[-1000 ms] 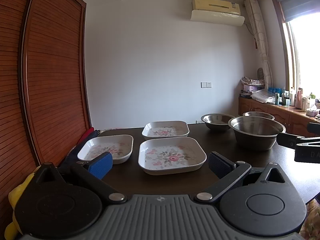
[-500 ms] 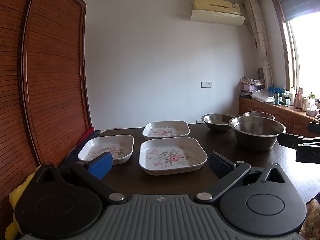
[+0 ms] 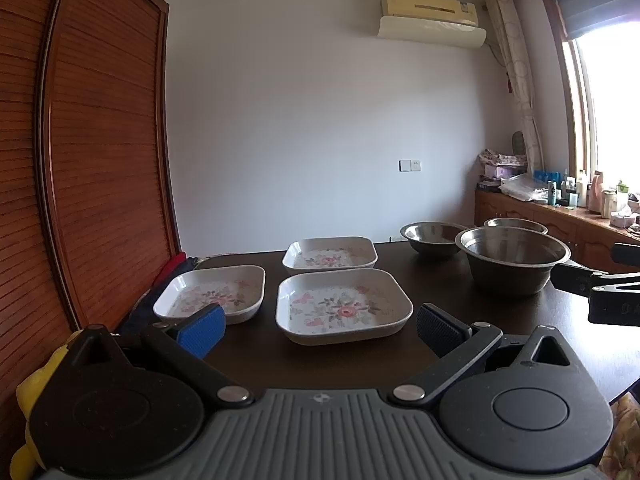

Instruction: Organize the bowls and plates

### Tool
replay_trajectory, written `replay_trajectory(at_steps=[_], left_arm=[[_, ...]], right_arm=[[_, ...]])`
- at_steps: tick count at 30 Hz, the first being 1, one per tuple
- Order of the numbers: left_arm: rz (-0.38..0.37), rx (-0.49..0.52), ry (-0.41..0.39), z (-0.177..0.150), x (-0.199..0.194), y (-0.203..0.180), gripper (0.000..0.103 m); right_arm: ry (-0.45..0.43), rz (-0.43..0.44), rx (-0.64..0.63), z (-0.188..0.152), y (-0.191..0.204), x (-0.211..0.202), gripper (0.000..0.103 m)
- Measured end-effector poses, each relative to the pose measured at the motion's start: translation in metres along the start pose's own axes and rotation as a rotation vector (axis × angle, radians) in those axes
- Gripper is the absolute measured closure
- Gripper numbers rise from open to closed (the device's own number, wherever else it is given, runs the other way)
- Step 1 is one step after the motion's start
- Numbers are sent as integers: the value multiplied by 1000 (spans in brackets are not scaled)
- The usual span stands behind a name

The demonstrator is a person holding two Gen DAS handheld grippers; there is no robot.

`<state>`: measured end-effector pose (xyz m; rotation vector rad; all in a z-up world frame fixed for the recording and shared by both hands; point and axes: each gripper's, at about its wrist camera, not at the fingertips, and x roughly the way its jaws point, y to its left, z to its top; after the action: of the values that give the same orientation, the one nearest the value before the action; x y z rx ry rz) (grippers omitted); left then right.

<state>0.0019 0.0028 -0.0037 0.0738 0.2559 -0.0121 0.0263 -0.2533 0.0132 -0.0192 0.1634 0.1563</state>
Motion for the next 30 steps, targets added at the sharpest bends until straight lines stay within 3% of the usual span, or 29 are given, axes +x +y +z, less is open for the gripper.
replay_trajectory(at_steps=[30], left_arm=[[-14, -16, 73, -17, 17, 51, 0]], right_arm=[[57, 142, -85, -12, 46, 24, 0]])
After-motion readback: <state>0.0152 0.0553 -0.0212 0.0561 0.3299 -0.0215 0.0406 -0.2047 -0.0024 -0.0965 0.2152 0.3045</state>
